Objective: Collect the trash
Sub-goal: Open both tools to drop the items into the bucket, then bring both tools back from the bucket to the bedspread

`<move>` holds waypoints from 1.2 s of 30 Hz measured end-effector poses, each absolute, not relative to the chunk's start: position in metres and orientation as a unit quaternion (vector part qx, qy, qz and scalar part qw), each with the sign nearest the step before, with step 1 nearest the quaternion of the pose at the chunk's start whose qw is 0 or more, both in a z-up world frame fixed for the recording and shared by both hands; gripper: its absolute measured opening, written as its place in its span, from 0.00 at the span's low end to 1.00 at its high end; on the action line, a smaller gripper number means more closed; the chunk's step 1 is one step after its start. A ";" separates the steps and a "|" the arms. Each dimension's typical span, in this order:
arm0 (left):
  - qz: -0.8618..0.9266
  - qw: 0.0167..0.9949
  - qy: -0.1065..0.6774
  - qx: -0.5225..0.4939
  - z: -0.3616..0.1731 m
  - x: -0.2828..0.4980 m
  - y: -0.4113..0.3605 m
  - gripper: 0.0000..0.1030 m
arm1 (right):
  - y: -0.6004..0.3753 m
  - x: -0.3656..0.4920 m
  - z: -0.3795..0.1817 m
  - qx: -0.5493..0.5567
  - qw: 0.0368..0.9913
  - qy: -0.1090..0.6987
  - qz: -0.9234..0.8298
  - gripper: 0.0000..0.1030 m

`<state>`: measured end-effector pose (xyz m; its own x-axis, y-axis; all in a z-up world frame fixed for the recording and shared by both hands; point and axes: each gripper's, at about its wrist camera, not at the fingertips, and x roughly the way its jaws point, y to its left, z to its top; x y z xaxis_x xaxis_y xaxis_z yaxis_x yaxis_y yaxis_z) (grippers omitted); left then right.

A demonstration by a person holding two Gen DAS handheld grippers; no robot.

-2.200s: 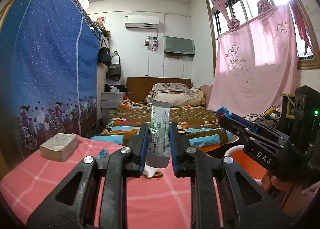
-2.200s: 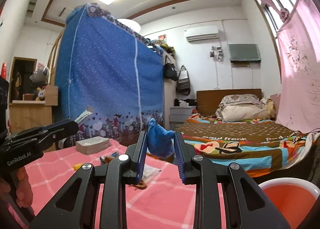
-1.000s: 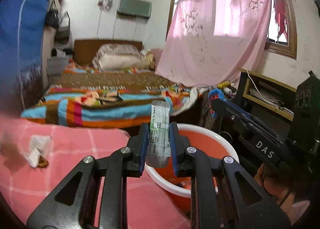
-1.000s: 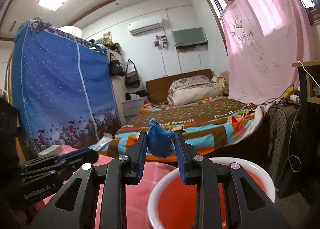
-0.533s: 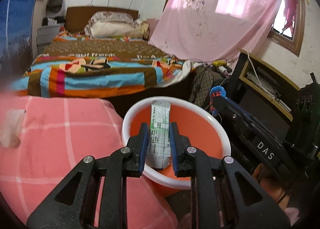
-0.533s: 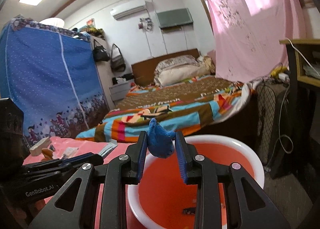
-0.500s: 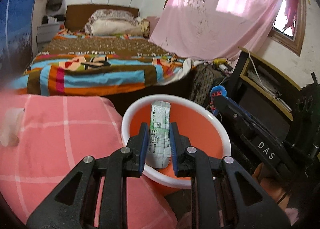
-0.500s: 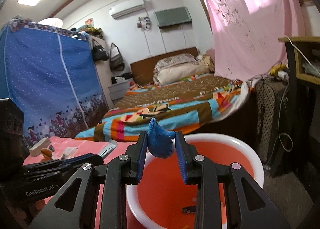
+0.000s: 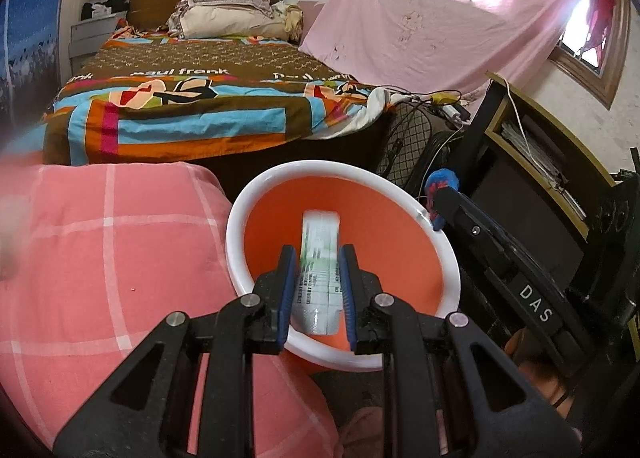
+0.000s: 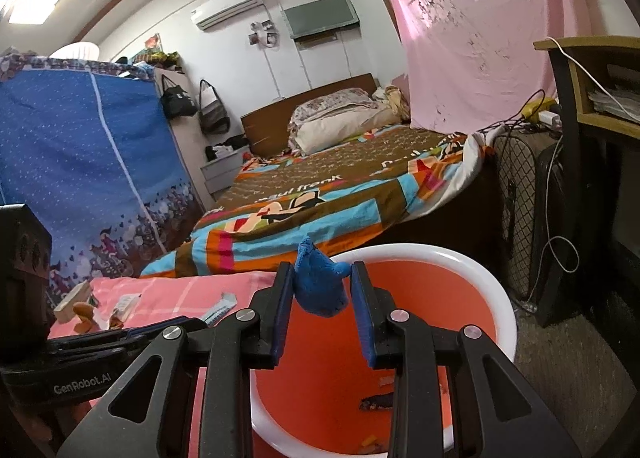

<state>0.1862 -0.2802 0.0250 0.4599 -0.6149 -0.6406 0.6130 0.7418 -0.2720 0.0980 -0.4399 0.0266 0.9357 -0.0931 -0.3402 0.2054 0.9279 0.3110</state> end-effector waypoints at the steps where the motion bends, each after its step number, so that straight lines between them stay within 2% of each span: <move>1: -0.358 0.854 0.378 -0.001 0.025 0.188 -0.281 0.25 | -0.441 0.099 0.026 0.176 0.967 0.164 -0.078 0.27; 3: -0.358 0.852 0.382 -0.003 0.024 0.189 -0.282 0.26 | -0.442 0.099 0.025 0.178 0.966 0.167 -0.080 0.30; 5: -0.356 0.852 0.383 -0.006 0.024 0.190 -0.282 0.29 | -0.443 0.099 0.024 0.181 0.966 0.167 -0.082 0.38; 10: -0.349 0.859 0.373 -0.019 0.026 0.190 -0.277 0.38 | -0.446 0.096 0.025 0.182 0.966 0.160 -0.089 0.44; 16: -0.327 0.878 0.348 -0.038 0.031 0.191 -0.260 0.52 | -0.446 0.092 0.030 0.177 0.969 0.143 -0.096 0.46; 18: -0.317 0.885 0.337 -0.047 0.034 0.192 -0.251 0.57 | -0.443 0.091 0.032 0.172 0.971 0.136 -0.100 0.50; 19: -0.311 0.890 0.330 -0.051 0.037 0.191 -0.246 0.58 | -0.442 0.091 0.033 0.171 0.971 0.132 -0.101 0.58; 20: -0.307 0.893 0.325 -0.054 0.038 0.192 -0.242 0.62 | -0.440 0.090 0.035 0.169 0.972 0.126 -0.101 0.67; 22: -0.297 0.901 0.311 -0.060 0.042 0.191 -0.232 0.69 | -0.438 0.089 0.037 0.168 0.974 0.116 -0.100 0.71; 24: -0.286 0.909 0.294 -0.066 0.046 0.191 -0.221 0.83 | -0.434 0.090 0.041 0.163 0.976 0.107 -0.098 0.74; 27: -0.263 0.925 0.265 -0.074 0.052 0.188 -0.202 0.99 | -0.425 0.090 0.047 0.159 0.979 0.089 -0.091 0.83; 29: -0.239 0.936 0.245 -0.085 0.054 0.187 -0.190 1.00 | -0.419 0.091 0.050 0.157 0.981 0.077 -0.084 1.00; 36: -0.172 0.960 0.197 -0.100 0.055 0.183 -0.141 1.00 | -0.393 0.099 0.057 0.142 0.987 0.043 -0.057 1.00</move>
